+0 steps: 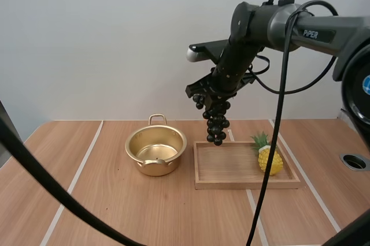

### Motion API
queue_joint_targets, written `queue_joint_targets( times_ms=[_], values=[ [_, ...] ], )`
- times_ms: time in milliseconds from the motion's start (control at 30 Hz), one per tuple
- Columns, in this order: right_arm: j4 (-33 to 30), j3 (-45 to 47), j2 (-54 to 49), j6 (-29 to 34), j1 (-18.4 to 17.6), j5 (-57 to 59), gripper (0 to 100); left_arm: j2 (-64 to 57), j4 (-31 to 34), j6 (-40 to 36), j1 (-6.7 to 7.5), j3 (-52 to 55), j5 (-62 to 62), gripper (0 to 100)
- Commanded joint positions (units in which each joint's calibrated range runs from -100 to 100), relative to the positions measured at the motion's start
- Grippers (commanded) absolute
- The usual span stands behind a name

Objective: Open the pot, put the grape inside, and close it

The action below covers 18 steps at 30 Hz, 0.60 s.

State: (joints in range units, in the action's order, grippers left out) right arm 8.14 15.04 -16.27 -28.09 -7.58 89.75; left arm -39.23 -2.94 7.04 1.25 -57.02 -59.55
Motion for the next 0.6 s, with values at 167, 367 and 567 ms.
queue_joint_targets(
  times_ms=[167,367,567],
  values=[
    [0.66,-11.19,-2.77,-2.31,-0.02,6.76,0,-0.06,0.61,-0.64,-0.04,-0.04,-0.56,0],
    [7.75,-18.21,-2.53,-4.91,-0.02,10.25,0,-0.12,0.89,-0.64,-0.04,-0.04,-2.48,0],
    [20.95,-19.61,-1.92,-11.44,-0.17,10.25,0,-0.12,2.56,-0.64,-0.04,-0.04,-2.66,0]
  ],
)
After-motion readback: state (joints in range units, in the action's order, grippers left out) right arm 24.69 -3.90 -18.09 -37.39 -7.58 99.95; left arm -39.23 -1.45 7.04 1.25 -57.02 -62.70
